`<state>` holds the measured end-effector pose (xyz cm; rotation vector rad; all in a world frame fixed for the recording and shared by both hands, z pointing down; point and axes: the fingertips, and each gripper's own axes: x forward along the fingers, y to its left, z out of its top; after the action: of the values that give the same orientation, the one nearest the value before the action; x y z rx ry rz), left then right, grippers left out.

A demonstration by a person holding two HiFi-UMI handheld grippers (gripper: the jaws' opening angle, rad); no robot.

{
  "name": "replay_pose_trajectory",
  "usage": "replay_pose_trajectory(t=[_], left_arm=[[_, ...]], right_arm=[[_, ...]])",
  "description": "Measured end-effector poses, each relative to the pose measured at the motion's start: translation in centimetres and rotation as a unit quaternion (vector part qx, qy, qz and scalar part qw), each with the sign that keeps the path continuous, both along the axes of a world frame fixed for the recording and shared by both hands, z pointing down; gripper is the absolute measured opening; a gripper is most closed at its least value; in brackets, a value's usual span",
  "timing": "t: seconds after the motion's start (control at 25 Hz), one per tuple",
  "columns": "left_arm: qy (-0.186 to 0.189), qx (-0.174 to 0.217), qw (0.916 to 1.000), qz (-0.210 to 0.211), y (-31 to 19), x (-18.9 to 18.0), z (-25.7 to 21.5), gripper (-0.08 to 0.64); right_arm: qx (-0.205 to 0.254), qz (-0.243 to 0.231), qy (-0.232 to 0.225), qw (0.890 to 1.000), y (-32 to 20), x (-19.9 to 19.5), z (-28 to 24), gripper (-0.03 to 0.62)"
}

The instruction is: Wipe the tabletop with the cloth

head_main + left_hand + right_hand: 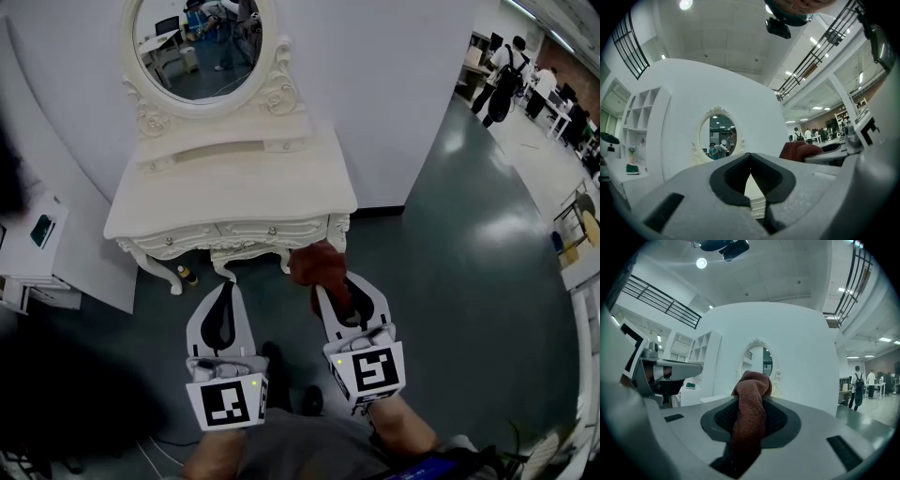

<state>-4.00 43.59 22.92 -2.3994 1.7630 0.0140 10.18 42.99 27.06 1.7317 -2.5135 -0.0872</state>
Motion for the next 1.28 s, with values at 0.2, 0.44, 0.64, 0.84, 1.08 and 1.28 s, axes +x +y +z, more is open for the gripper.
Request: replay_pose_trajectory(t=[0.2, 0.44, 0.64, 0.84, 1.08, 1.28], left_arm=[[0.003, -0.01, 0.9999, -0.001, -3.0, -0.5, 1.2, 0.011], [0.002, -0.037, 0.9993, 0.006, -8.6, -1.8, 2.8, 0.011], [0.004, -0.033, 0.9994, 0.015, -14.2, -3.3, 2.8, 0.011], [0.006, -0.028, 0.9992, 0.026, -18.7, -4.2, 2.2, 0.011], [0.005, -0.017, 0.9986, 0.049, -23.0, -4.5, 1.6, 0.011], [0.008, -0.006, 0.9978, 0.065, -25.6, -4.5, 1.4, 0.011]], right_arm=[[-0.009, 0.002, 0.001, 1.0, -3.1, -0.2, 1.1, 0.104], [-0.022, 0.008, 0.002, 1.0, -8.7, -1.4, 2.1, 0.104], [-0.026, 0.01, 0.001, 1.0, -13.9, -3.2, 2.5, 0.104], [-0.016, 0.02, 0.004, 1.0, -18.1, -4.0, 1.5, 0.104], [0.001, 0.039, 0.006, 0.999, -22.2, -4.2, 0.0, 0.104], [0.01, 0.056, 0.005, 0.998, -24.4, -4.3, -0.5, 0.104]])
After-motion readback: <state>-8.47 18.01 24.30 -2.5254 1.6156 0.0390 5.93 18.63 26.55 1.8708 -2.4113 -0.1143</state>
